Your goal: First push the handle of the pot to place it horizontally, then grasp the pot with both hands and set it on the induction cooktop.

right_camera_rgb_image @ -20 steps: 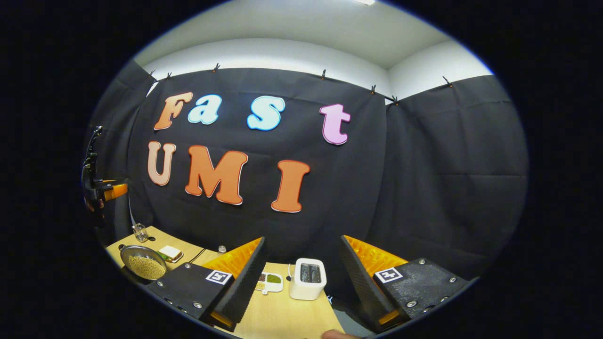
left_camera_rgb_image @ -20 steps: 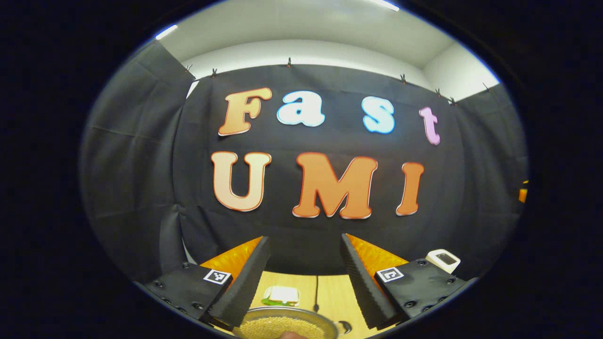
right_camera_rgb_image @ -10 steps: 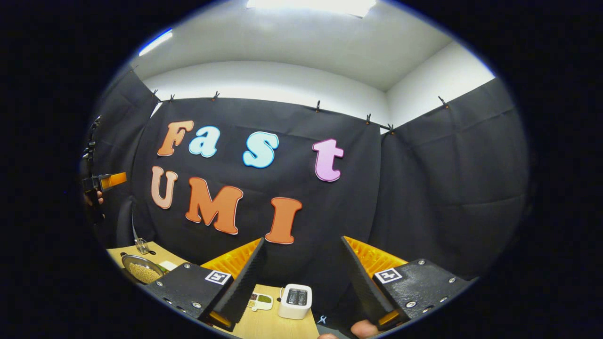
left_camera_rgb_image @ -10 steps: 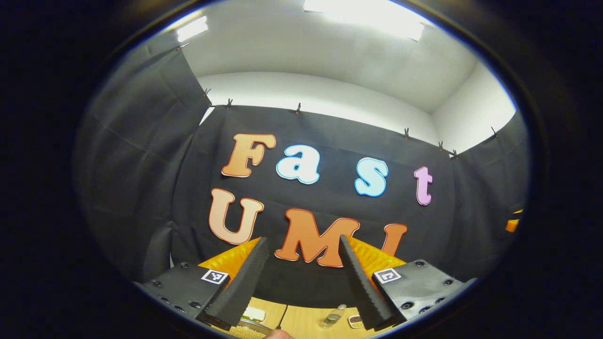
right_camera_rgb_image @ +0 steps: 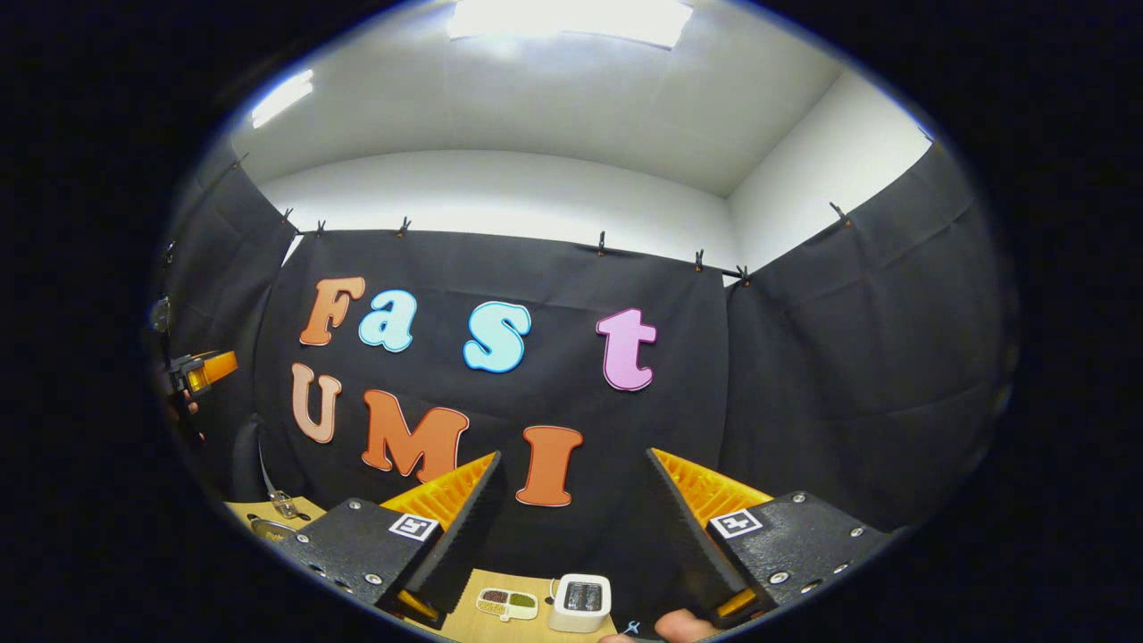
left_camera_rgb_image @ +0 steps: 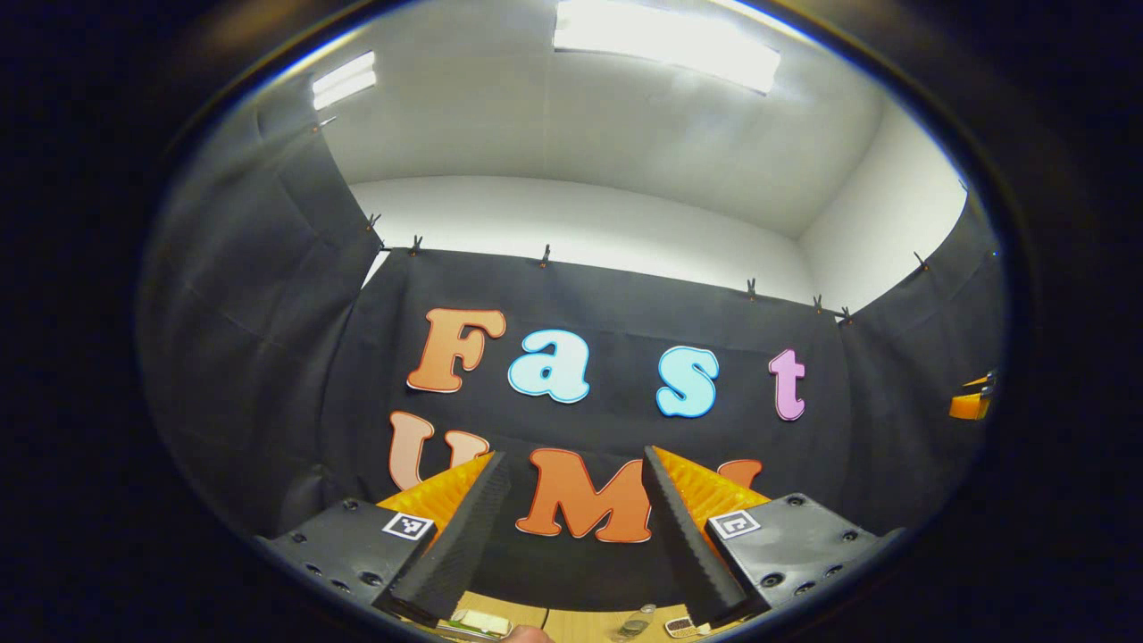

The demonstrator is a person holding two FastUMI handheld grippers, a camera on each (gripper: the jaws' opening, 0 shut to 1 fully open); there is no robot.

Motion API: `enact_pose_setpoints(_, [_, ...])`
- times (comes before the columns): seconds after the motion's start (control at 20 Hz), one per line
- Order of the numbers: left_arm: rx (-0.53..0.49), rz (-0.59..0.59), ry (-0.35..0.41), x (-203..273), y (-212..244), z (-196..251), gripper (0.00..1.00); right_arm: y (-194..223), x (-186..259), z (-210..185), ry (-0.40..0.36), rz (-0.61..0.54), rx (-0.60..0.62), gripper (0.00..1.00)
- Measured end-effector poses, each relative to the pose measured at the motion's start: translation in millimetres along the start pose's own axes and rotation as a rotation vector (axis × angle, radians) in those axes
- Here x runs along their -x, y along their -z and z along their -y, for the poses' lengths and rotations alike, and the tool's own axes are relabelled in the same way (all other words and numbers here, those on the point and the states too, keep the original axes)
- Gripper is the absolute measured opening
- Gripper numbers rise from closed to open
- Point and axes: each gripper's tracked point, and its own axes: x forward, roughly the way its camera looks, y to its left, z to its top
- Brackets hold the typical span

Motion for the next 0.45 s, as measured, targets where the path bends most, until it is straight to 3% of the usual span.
enact_pose_setpoints(0.45, [0.115, 0.022, -0.056, -28.3, -28.3, -76.3, 0.97, -37.9, -15.9, -49.1, -0.036, 0.028, 0.024, 0.95])
